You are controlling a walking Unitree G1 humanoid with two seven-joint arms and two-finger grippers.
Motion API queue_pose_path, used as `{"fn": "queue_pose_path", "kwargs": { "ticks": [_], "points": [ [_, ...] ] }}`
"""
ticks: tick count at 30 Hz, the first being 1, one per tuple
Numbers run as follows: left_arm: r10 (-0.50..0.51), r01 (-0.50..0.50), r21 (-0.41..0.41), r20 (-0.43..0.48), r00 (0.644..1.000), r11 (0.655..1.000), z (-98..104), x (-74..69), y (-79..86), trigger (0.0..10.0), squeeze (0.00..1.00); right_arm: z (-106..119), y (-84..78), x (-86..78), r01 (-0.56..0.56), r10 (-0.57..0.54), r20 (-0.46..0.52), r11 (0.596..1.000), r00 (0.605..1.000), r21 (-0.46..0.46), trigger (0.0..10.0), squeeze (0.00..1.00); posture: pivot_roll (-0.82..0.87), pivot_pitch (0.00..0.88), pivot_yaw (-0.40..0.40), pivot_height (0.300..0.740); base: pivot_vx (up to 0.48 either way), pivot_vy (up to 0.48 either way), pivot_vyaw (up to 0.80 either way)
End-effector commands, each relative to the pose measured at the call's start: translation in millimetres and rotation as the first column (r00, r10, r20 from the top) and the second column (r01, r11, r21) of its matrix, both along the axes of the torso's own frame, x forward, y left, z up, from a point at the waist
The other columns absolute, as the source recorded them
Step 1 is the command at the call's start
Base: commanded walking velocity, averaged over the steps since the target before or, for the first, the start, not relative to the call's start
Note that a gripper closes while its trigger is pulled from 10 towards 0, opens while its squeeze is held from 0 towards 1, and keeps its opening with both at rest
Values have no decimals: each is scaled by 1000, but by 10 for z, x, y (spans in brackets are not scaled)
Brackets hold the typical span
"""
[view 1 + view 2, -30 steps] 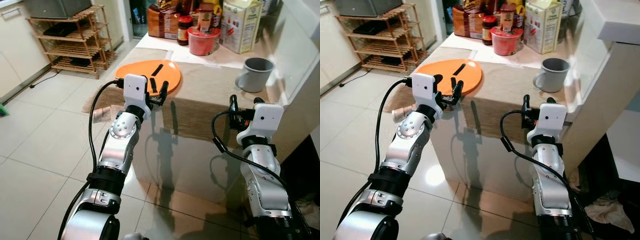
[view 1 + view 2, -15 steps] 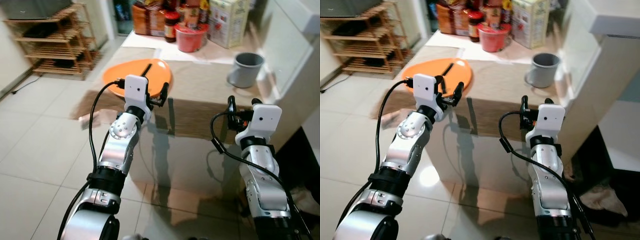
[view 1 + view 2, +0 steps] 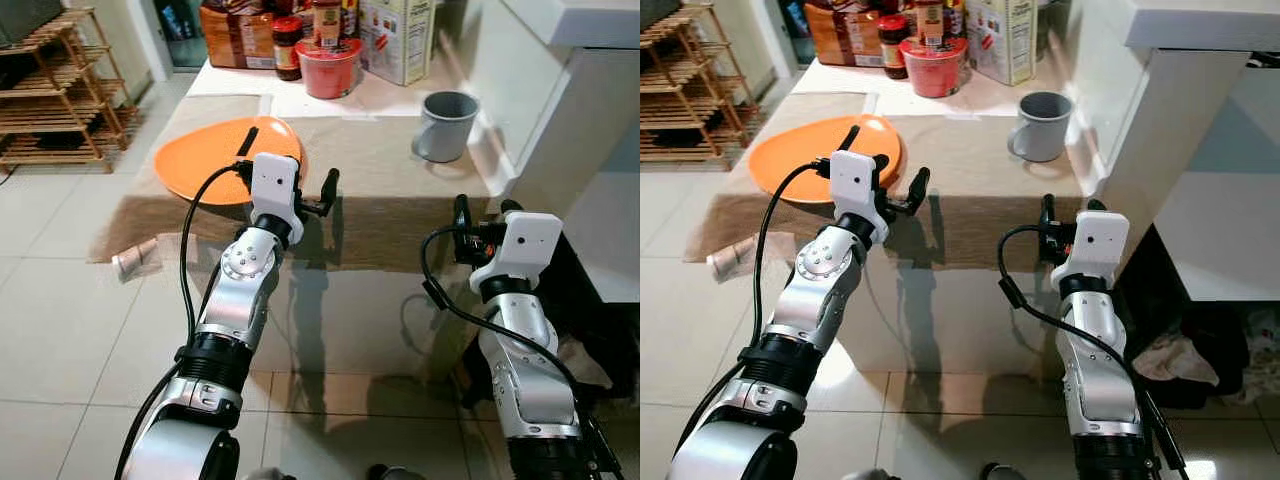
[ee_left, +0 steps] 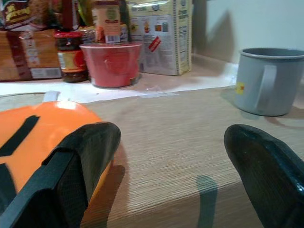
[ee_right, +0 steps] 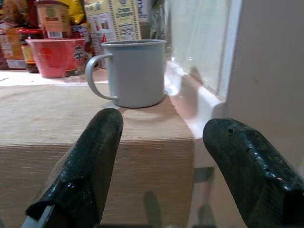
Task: Setting the table
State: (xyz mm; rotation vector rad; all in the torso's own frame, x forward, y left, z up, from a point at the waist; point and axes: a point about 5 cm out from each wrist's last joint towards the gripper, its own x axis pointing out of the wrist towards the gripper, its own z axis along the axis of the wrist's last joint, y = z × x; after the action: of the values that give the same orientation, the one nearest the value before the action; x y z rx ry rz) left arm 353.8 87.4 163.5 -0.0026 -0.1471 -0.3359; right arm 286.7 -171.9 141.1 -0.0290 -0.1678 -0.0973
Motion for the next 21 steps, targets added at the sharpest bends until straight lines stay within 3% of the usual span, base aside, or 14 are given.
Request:
{"fn": "queue_pose_path", "kwargs": {
  "ticks": [1,12,16,21],
  "points": [
    [5,-5,11,14,1000,1000,46,32,1,10000,0,3,-8,-16,3,-3,-1,1000,1000,13,10000,0,56,0,48,740,0,0,-650],
    [-12,11,47,27,1000,999,49,31,-25,10000,0,-34,-3,-39,0,1,-8,999,1000,35,10000,0,54,0,54,740,0,0,-626],
    [-39,38,23,17,999,999,47,26,-47,10000,0,-64,-7,-54,3,-3,-15,999,1000,41,10000,0,52,0,58,740,0,0,-581],
    [-55,54,25,27,998,998,60,25,-55,10000,0,-80,-3,-67,4,-4,-19,999,1000,44,10000,0,49,0,61,740,430,0,-565]
  ]
}}
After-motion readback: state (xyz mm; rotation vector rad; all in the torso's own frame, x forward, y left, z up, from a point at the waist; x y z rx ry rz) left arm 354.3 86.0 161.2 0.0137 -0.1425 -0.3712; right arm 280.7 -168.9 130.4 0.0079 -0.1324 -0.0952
